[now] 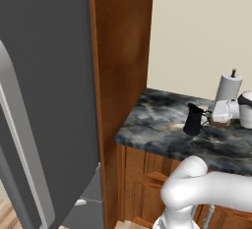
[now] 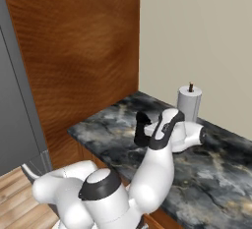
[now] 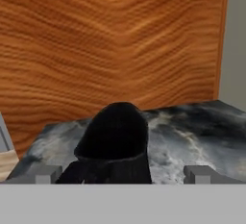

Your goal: Move the apricot and sweet potato from the top shelf to the second highest shelf to make space. Then, place the pitcher from the counter on the cleared top shelf.

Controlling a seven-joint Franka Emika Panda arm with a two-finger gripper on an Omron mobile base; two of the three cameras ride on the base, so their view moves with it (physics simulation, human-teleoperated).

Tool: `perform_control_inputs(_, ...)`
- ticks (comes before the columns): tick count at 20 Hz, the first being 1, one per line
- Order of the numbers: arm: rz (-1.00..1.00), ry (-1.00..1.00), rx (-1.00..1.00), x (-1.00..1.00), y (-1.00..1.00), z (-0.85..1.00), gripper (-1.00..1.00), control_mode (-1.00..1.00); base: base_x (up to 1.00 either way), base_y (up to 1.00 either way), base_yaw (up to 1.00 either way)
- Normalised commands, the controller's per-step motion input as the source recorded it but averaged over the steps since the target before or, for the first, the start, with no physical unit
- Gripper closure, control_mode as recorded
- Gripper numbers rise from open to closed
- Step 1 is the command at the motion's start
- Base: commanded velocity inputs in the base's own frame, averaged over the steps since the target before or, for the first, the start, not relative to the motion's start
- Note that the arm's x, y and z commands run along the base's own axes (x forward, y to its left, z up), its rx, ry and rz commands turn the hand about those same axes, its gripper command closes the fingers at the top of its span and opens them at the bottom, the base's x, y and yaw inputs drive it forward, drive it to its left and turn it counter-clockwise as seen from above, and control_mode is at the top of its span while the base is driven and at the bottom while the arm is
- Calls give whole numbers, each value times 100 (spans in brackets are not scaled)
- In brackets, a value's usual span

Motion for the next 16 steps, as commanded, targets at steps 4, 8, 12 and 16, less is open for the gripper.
perform_control_inputs(4,0,0,-1,0,8,-25,100,-100,0,0,0)
perform_control_inputs(8,0,0,-2,0,13,-29,100,-100,0,0,0)
perform_control_inputs(12,0,0,0,0,6,-8,100,-100,0,0,0)
perform_control_inputs(16,0,0,0,0,0,0,100,-100,0,0,0)
